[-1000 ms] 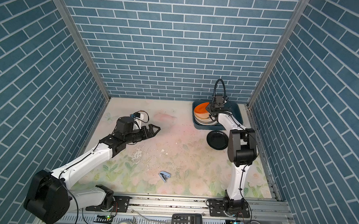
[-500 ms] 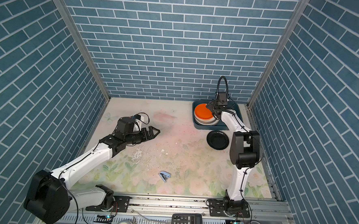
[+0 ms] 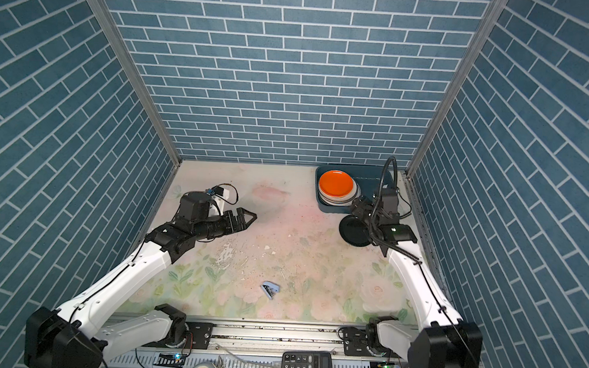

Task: Place the plates into the plastic bin on the countertop
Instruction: 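Release the orange plate and withdraw the right gripper toward the black plate, then grasp the rim of the black plate with the right gripper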

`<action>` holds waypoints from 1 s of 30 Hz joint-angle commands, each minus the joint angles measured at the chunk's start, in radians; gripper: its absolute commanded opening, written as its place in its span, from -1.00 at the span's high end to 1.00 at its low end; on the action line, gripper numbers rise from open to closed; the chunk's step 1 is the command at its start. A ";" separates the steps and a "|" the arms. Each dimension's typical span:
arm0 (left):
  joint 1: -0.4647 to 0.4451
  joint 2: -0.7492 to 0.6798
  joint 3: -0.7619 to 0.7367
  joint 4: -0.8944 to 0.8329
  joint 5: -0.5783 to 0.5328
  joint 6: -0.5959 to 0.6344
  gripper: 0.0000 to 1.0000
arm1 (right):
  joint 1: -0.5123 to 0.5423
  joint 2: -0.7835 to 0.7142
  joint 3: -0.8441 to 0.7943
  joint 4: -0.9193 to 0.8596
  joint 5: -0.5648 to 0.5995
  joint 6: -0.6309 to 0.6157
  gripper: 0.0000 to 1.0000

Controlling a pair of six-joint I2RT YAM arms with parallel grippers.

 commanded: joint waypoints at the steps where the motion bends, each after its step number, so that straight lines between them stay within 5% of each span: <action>1: -0.003 -0.048 -0.040 -0.001 -0.017 -0.041 -0.99 | -0.010 -0.098 -0.126 -0.005 -0.020 0.052 -0.49; 9: -0.003 -0.207 -0.154 0.049 -0.080 -0.158 -0.99 | -0.086 -0.176 -0.370 0.100 -0.155 0.103 -0.54; 22: -0.004 -0.270 -0.166 -0.031 -0.092 -0.171 -0.99 | -0.199 0.183 -0.423 0.506 -0.380 0.137 -0.53; 30: -0.003 -0.237 -0.160 -0.032 -0.087 -0.163 -0.99 | -0.211 0.348 -0.416 0.628 -0.422 0.153 -0.49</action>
